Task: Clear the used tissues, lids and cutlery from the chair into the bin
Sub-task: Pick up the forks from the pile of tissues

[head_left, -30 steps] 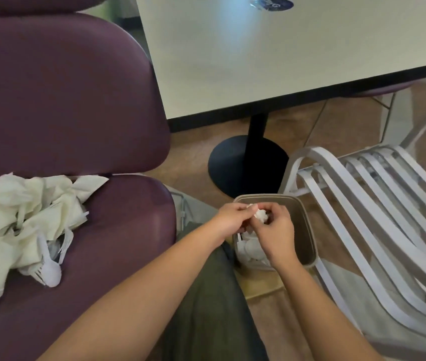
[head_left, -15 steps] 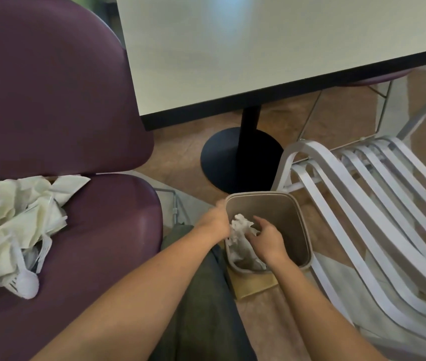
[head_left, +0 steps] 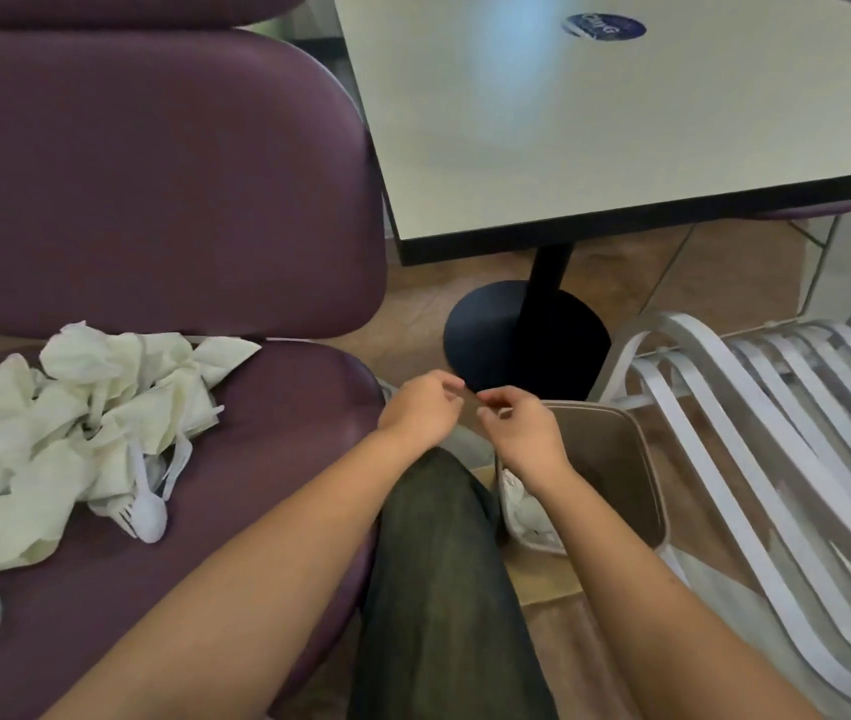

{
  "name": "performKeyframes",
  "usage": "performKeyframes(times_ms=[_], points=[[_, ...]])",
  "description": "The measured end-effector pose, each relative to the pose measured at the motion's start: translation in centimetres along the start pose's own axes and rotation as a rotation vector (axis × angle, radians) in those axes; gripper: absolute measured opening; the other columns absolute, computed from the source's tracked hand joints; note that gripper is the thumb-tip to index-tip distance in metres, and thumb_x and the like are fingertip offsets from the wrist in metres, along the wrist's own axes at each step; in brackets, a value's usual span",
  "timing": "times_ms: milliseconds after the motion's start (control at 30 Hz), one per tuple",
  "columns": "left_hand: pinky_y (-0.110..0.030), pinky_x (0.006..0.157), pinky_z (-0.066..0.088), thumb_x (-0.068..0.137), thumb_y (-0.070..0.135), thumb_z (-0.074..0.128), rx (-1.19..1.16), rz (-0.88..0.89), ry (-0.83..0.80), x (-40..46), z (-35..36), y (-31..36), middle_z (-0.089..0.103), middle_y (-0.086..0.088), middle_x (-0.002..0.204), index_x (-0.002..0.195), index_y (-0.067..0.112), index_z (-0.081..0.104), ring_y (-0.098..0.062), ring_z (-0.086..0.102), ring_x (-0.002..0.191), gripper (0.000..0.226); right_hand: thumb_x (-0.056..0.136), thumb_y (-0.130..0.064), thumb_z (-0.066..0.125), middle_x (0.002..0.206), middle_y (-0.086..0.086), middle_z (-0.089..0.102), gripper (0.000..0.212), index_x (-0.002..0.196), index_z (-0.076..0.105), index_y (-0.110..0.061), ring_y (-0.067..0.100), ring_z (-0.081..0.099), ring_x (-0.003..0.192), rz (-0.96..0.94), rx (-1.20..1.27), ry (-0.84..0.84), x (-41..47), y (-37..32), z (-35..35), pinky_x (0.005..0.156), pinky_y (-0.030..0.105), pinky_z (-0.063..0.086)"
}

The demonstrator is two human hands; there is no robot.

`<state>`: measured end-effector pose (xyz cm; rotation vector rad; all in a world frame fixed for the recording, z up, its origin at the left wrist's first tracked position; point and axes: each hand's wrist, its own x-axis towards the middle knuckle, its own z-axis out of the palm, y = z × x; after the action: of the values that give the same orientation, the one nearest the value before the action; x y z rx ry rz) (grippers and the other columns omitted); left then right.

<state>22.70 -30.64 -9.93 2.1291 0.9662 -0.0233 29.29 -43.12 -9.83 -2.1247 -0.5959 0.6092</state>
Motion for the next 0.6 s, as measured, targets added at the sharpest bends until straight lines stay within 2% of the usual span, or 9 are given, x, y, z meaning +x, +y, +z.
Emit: performKeyframes(times_ms=[167, 300, 400, 500, 600], points=[[-0.03, 0.087, 0.05, 0.094, 0.03, 0.056, -0.116, -0.015, 0.162, -2.3, -5.6, -4.0, 0.066, 0.012, 0.102, 0.108, 0.035, 0.064, -0.009, 0.062, 0.098, 0.017, 0.092, -0.017, 0.059, 0.109, -0.001, 0.067, 0.021, 0.11, 0.07, -0.017, 0.01, 0.06, 0.098, -0.13, -0.043, -0.023, -0.5, -4.8, 3.4, 0.083, 0.021, 0.042], [-0.031, 0.085, 0.051, 0.091, 0.03, 0.058, -0.148, -0.071, 0.259, -4.2, -8.5, -8.3, 0.069, 0.009, 0.101, 0.1, 0.038, 0.064, -0.011, 0.064, 0.097, 0.013, 0.09, -0.016, 0.058, 0.106, -0.001, 0.069, 0.02, 0.103, 0.072, -0.022, 0.017, 0.064, 0.097, -0.164, -0.087, -0.063, -1.2, -7.6, 7.4, 0.087, 0.031, 0.051], [-0.033, 0.089, 0.05, 0.09, 0.03, 0.059, -0.152, -0.126, 0.311, -5.6, -10.0, -11.2, 0.068, 0.012, 0.099, 0.099, 0.038, 0.064, -0.01, 0.063, 0.098, 0.013, 0.089, -0.015, 0.058, 0.105, -0.001, 0.069, 0.02, 0.102, 0.071, -0.023, 0.017, 0.064, 0.094, -0.193, -0.137, -0.111, -2.0, -9.2, 10.3, 0.086, 0.031, 0.052], [-0.031, 0.085, 0.049, 0.089, 0.024, 0.059, -0.135, -0.182, 0.376, -7.3, -11.6, -14.4, 0.065, 0.014, 0.094, 0.096, 0.035, 0.064, -0.009, 0.062, 0.092, 0.015, 0.087, -0.015, 0.058, 0.101, 0.0, 0.07, 0.02, 0.099, 0.072, -0.024, 0.019, 0.066, 0.091, -0.222, -0.156, -0.174, -2.9, -10.4, 13.6, 0.085, 0.041, 0.056], [-0.032, 0.084, 0.05, 0.086, 0.018, 0.06, -0.106, -0.247, 0.465, -9.6, -12.4, -17.8, 0.064, 0.006, 0.099, 0.093, 0.034, 0.064, -0.012, 0.06, 0.089, 0.018, 0.084, -0.017, 0.059, 0.1, 0.0, 0.069, 0.02, 0.094, 0.072, -0.028, 0.021, 0.065, 0.092, -0.22, -0.159, -0.228, -3.6, -11.1, 16.6, 0.08, 0.045, 0.057]])
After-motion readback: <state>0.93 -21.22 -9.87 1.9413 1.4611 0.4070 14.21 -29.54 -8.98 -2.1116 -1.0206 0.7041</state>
